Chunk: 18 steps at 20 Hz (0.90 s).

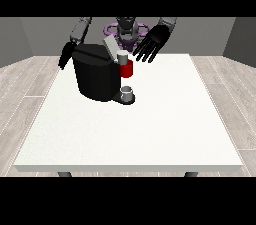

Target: Insert the coffee pod into the coffee machine and close the lid

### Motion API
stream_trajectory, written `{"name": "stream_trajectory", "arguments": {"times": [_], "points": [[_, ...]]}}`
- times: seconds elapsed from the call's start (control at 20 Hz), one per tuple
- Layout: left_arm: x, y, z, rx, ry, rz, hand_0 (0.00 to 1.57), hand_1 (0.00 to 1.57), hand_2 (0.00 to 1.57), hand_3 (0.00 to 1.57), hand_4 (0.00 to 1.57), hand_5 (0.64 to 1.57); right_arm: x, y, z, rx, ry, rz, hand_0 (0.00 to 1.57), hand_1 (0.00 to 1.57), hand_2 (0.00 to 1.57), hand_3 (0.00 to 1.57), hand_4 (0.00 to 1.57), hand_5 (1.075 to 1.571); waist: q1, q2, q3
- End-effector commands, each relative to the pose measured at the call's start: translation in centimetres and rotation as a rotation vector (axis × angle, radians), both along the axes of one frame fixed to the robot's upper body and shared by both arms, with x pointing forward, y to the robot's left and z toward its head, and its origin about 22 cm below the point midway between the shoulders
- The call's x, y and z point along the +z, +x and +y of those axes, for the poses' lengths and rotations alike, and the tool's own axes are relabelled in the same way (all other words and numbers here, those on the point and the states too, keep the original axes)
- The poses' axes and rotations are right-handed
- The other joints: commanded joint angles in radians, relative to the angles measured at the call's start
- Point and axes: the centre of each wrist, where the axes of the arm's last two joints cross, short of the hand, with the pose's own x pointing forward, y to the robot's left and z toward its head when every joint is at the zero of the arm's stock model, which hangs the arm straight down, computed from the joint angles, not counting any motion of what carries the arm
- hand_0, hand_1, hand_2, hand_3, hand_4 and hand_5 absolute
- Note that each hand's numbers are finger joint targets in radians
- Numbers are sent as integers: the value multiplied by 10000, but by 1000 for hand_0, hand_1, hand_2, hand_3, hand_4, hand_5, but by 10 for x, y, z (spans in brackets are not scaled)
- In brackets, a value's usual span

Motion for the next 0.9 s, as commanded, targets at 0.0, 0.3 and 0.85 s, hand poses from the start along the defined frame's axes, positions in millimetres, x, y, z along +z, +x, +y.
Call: {"name": "stream_trajectory", "arguments": {"times": [0.0, 0.3, 0.85], "points": [[-42, -3, -13, -292, -470, 1205, 0, 0, 177, 0, 0, 1571, -30, -19, -20, -362, 55, 853, 0, 0, 0, 0, 0, 1571, 413, -1087, -3], [-149, -25, -39, -934, -6992, 2600, 0, 0, 0, 0, 418, 1571, -67, -51, -34, -1075, 210, 1927, 0, 0, 0, 0, 0, 1571, 1716, -2354, -33], [-304, -119, -21, 1103, -10133, 6161, 0, 0, 0, 0, 323, 1571, -79, -81, -39, -849, 716, 2082, 0, 0, 0, 0, 0, 1571, 2913, -5226, -7]]}}
